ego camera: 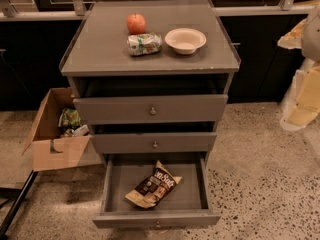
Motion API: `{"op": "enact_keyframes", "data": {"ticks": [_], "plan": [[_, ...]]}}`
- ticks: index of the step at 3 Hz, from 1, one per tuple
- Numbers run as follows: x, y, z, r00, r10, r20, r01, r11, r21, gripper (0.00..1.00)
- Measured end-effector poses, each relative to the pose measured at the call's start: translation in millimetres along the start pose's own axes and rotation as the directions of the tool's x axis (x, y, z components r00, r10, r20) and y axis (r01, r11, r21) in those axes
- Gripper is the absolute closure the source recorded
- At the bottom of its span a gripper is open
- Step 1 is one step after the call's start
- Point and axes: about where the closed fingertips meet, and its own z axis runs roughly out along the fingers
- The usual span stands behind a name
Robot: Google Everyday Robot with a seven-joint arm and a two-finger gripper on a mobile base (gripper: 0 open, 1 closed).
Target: Pick brown chip bag from bottom drawer and place on counter
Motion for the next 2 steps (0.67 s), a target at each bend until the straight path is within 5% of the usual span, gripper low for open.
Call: {"op": "enact_keyframes", "data": {"ticks": [2], "plan": [[-5.1, 1.5, 2.9, 1.0, -0.025, 0.003, 0.025, 0.9997, 0.004, 0.0]]}}
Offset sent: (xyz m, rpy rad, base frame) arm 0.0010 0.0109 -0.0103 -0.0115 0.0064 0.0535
